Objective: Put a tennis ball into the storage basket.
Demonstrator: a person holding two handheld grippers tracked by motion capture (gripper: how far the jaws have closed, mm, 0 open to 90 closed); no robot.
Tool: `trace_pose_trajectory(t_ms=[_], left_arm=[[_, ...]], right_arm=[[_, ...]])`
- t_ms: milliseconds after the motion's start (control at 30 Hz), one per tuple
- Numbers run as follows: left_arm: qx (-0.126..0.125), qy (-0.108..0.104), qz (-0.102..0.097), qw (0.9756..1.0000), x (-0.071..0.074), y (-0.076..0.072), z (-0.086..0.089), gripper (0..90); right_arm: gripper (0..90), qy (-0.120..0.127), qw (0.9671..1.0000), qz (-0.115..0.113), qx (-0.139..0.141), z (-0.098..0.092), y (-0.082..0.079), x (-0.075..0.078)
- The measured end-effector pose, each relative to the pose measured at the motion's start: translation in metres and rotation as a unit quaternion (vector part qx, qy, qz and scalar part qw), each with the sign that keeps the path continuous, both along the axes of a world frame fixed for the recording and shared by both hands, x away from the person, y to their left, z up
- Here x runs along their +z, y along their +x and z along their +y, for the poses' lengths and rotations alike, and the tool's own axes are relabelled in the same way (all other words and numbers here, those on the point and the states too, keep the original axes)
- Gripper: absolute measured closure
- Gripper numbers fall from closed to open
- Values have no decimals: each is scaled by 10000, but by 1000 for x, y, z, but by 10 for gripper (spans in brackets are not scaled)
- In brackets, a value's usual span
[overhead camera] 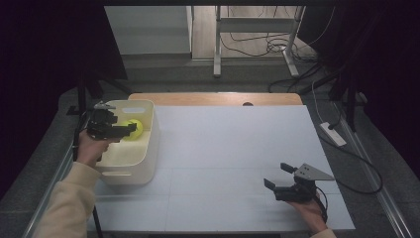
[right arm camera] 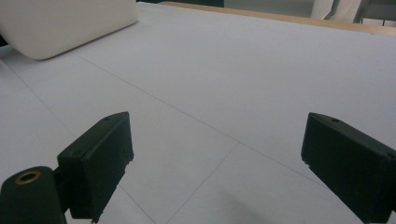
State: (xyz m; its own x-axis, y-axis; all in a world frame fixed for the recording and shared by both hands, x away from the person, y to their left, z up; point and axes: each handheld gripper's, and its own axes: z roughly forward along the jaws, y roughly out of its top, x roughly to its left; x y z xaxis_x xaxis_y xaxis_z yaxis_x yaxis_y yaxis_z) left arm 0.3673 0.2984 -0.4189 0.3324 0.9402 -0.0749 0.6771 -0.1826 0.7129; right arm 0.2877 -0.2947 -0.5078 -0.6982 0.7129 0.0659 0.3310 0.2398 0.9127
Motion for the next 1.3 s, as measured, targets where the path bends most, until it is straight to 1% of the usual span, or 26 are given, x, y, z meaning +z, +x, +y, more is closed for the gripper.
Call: trace_pose_trajectory(t_ms=[67,100,167,200,267,333,433,467,700,767,867,933,967,1000,1067,1200,1300], left_arm=[[-31,-154,-154,9998,4,-3,0,136],[-60,-170,-188,9997,6,-4,0,117],[-124,-255,-345,9990,9,-7,-2,93],[-124,-255,-345,9990,9,-7,-2,85],[-223,-382,-453,9980,12,-11,-3,79],[-295,-428,-536,9972,14,-13,-5,71],[-408,-544,-675,9954,16,-19,-10,67],[-442,-540,-704,9951,17,-20,-10,65],[-648,-831,-914,9902,15,-34,-15,62],[-697,-872,-956,9891,15,-37,-16,62],[-748,-1002,-1084,9862,17,-43,-17,59],[-836,-1017,-1170,9844,20,-48,-20,63],[-836,-1017,-1170,9844,20,-48,-20,63],[-871,-1046,-1215,9832,22,-51,-22,63],[-927,-1063,-1266,9819,24,-56,-24,64],[-1047,-1133,-1317,9792,27,-65,-28,66],[-1109,-1175,-1329,9779,29,-70,-31,67]], right_arm=[[90,4,10000,-3,1,0,0,0],[89,5,10000,-3,0,0,0,0],[90,13,10000,-5,-5,0,0,0],[90,16,10000,-5,-5,0,0,0],[90,17,10000,-4,-5,0,0,0],[90,21,10000,-6,-8,0,1,0],[90,35,10000,-6,-11,-1,1,0],[90,37,10000,-2,-5,-1,2,0],[90,76,10000,16,9,-1,4,-1],[90,96,10000,21,15,-1,5,-1],[90,108,9999,29,8,-2,5,-1],[90,92,10000,13,19,-1,5,0],[90,92,10000,13,19,-1,5,0],[90,92,10000,10,17,-1,5,0],[90,102,9999,16,18,-1,5,0],[90,95,9999,16,28,-1,5,0],[90,85,10000,8,36,-1,5,0]])
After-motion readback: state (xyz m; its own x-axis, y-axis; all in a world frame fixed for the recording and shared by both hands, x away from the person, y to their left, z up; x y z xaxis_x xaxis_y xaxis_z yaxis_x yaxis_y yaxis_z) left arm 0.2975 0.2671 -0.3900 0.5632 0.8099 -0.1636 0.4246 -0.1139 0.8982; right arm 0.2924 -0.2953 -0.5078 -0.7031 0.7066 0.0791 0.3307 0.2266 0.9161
